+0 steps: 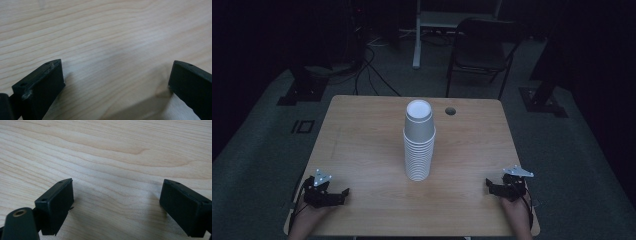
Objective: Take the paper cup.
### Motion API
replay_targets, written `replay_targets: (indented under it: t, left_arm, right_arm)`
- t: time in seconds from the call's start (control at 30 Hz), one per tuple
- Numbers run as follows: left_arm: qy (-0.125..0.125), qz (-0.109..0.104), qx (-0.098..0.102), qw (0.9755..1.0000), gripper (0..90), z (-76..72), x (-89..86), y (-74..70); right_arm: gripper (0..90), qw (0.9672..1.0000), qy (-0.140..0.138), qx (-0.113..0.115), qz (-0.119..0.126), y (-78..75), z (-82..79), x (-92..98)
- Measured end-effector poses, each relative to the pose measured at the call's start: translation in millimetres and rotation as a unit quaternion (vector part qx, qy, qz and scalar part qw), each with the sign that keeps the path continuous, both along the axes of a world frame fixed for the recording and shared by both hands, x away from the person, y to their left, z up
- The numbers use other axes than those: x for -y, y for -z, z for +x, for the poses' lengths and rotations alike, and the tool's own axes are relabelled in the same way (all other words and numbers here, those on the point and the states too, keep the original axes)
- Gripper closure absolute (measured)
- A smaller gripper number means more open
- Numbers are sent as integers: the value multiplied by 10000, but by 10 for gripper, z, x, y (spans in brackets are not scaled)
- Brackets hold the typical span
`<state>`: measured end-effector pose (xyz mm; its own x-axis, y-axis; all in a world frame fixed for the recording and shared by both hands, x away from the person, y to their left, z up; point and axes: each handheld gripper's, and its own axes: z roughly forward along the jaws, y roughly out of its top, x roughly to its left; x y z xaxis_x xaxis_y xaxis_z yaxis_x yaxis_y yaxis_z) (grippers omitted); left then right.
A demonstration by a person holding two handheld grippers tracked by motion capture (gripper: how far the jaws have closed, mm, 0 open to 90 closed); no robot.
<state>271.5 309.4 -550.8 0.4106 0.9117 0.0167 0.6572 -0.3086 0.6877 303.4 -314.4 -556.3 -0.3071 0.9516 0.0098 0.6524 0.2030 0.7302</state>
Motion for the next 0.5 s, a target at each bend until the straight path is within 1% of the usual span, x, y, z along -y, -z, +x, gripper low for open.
replay_targets:
  t: [0.1,0.23,0.5]
  left_arm:
    - [70,-1,5,10000,3,-10,-7,1]
    - [93,-7,19,10000,3,-10,-9,4]
    - [52,-8,20,10000,3,-22,0,4]
  right_arm:
    - [113,10000,0,0,0,0,1,0]
    - [113,10000,1,0,0,0,0,0]
    - [113,10000,4,-3,0,0,-1,0]
